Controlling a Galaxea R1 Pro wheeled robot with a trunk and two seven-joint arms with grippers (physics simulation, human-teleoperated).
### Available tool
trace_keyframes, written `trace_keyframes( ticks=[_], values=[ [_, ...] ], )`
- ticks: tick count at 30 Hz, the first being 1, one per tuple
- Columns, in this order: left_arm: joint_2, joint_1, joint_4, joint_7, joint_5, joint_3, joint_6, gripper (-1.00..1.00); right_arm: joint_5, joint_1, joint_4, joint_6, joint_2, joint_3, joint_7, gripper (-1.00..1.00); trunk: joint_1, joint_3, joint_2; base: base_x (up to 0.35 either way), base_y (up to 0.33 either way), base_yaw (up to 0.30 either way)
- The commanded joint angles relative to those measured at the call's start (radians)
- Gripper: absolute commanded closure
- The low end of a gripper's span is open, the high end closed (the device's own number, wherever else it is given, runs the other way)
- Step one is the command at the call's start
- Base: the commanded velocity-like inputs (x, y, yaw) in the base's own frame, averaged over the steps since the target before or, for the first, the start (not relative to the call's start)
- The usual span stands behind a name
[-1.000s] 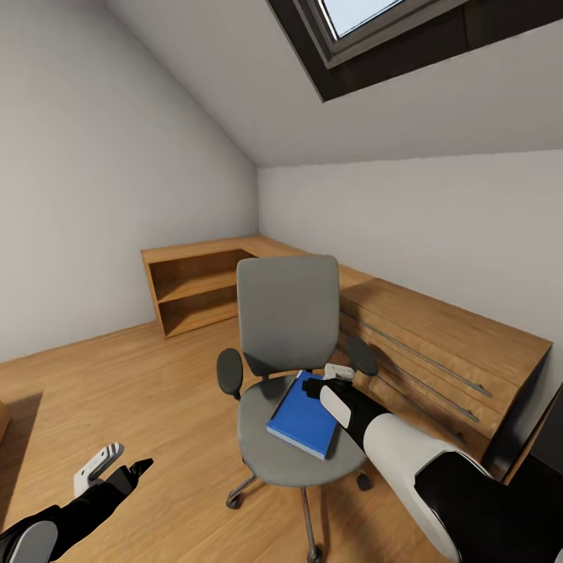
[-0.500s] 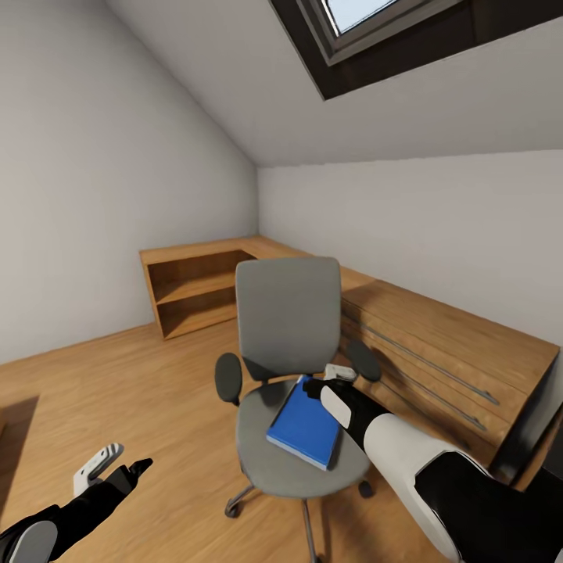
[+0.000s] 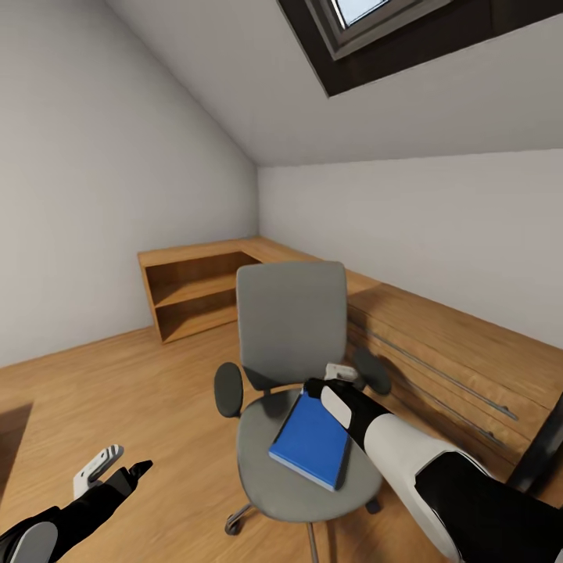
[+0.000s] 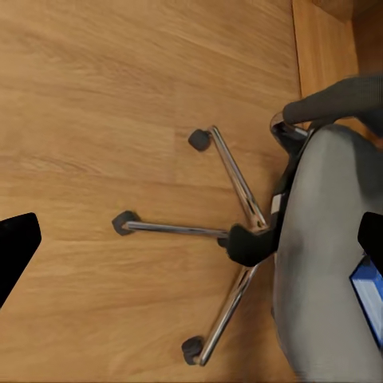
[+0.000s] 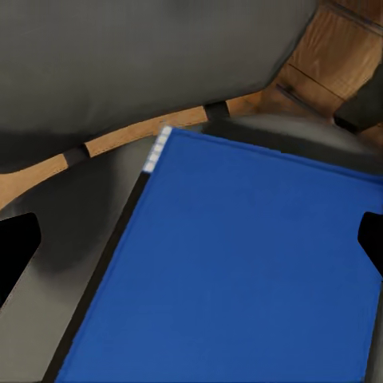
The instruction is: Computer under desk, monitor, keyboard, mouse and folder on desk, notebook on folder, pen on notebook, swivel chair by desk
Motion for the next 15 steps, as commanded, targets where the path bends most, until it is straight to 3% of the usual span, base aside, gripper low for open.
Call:
trace_keyframes(
  ticks=[1,6,8,10,15],
  values=[
    [0.000,-0.001,-0.001,0.008,0.011,0.001,0.004,-1.00,-0.006,-0.001,-0.001,-0.007,-0.001,0.009,-0.007,-1.00,0.000,-0.001,0.000,0.189,0.000,0.000],
    [0.001,-0.001,-0.001,0.007,0.011,0.001,0.005,-1.00,-0.001,-0.001,0.002,-0.042,0.000,0.010,-0.007,-1.00,0.000,-0.001,0.000,0.061,0.000,0.000],
    [0.002,-0.001,-0.001,0.007,0.011,0.001,0.005,-1.00,0.012,-0.001,0.002,-0.045,0.001,0.011,-0.007,-1.00,0.000,-0.001,0.000,0.015,0.000,0.000],
    [0.002,-0.001,-0.001,0.007,0.011,0.001,0.005,-1.00,0.051,-0.001,0.003,-0.048,0.001,0.010,-0.008,-1.00,0.000,-0.001,0.000,0.061,0.000,0.000],
    [0.002,-0.001,-0.001,0.006,0.011,0.001,0.005,-1.00,0.079,-0.001,0.002,-0.051,0.001,0.010,-0.008,-1.00,0.000,-0.001,0.000,0.185,0.000,0.000]
  ],
)
